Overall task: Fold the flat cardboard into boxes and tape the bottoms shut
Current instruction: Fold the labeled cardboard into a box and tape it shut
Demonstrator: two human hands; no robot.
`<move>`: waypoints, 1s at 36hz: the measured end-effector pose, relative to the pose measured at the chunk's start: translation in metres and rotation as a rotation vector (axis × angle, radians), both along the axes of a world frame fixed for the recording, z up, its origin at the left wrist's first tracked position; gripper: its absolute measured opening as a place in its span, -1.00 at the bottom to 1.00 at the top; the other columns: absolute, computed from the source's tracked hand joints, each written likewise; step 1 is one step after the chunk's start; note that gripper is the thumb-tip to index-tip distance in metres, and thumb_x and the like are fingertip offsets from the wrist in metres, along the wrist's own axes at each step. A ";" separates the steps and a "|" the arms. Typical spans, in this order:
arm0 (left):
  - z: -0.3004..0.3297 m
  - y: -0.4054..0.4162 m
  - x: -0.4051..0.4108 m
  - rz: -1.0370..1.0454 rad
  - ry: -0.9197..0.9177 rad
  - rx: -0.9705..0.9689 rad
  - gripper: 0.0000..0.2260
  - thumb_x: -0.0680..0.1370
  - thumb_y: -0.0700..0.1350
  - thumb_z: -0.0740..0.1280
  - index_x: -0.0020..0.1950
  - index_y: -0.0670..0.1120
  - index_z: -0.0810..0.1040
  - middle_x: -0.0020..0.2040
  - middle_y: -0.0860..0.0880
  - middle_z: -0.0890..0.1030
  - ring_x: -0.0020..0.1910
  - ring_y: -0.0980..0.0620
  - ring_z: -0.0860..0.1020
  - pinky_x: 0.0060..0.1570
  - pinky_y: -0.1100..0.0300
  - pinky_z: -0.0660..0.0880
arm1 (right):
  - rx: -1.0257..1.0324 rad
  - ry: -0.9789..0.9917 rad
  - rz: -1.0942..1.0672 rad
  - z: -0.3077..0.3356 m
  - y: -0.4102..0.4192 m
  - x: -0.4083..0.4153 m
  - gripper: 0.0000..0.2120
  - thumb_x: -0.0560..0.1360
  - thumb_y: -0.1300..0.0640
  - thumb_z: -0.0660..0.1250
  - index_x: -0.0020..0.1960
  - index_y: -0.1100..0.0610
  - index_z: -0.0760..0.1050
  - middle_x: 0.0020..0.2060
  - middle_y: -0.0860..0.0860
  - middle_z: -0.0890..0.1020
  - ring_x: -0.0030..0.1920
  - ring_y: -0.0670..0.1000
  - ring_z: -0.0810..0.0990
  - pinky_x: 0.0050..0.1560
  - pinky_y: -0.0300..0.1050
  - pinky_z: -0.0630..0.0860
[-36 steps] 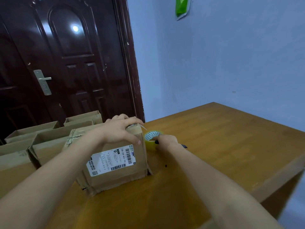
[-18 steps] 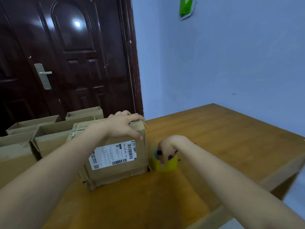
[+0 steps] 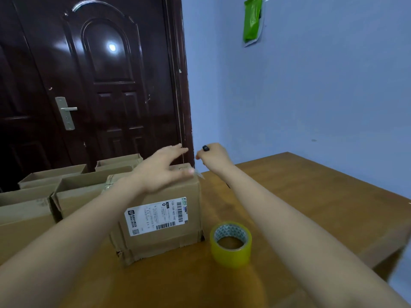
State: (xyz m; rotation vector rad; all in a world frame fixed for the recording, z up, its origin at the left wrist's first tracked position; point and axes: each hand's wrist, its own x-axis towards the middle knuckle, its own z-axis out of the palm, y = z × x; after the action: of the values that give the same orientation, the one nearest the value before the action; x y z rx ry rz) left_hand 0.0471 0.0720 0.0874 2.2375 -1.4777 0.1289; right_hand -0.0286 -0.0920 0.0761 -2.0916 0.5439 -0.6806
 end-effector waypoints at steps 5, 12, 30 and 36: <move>0.012 0.026 0.014 0.255 -0.060 -0.439 -0.68 0.56 -0.07 0.30 0.29 -0.15 0.53 0.35 -0.10 0.49 0.32 -0.08 0.44 0.31 0.11 0.31 | -0.041 -0.028 -0.044 0.003 0.010 0.026 -0.63 0.54 0.25 0.15 -0.41 0.07 0.18 -0.44 0.00 0.30 -0.44 -0.01 0.26 -0.42 -0.17 0.19; -0.005 0.073 0.034 0.628 0.305 -0.367 -0.67 0.58 -0.10 0.19 0.30 -0.21 0.47 0.22 -0.20 0.53 0.19 -0.20 0.48 0.08 0.07 0.40 | 0.020 0.039 -0.077 -0.016 0.014 0.045 -0.71 0.54 0.23 0.16 -0.35 0.10 0.25 -0.37 0.01 0.38 -0.34 0.02 0.38 -0.38 -0.16 0.27; -0.029 0.082 0.040 0.457 1.064 -0.615 -0.49 0.59 -0.20 0.23 0.53 -0.05 0.18 0.27 -0.19 0.52 -0.04 -0.10 0.59 -0.29 0.11 0.55 | 0.421 0.031 -0.111 -0.033 0.016 0.044 -0.75 0.44 0.33 0.10 -0.34 0.09 0.18 -0.36 0.01 0.31 -0.37 0.00 0.29 -0.42 -0.15 0.20; -0.026 0.093 0.037 0.447 1.178 -0.693 -0.51 0.60 -0.24 0.20 0.52 -0.07 0.20 0.24 -0.21 0.55 -0.12 -0.06 0.61 -0.45 0.16 0.58 | 0.523 0.071 -0.059 -0.030 0.020 0.031 -0.91 0.53 0.34 0.12 -0.10 0.20 0.35 -0.27 0.05 0.43 -0.31 -0.01 0.41 -0.41 -0.19 0.32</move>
State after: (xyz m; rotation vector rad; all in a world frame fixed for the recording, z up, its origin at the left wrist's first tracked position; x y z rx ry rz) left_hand 0.0844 0.1648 0.0613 1.4966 -0.2222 -0.4134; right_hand 0.0022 -0.0720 0.0465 -1.6171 0.7371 -0.4366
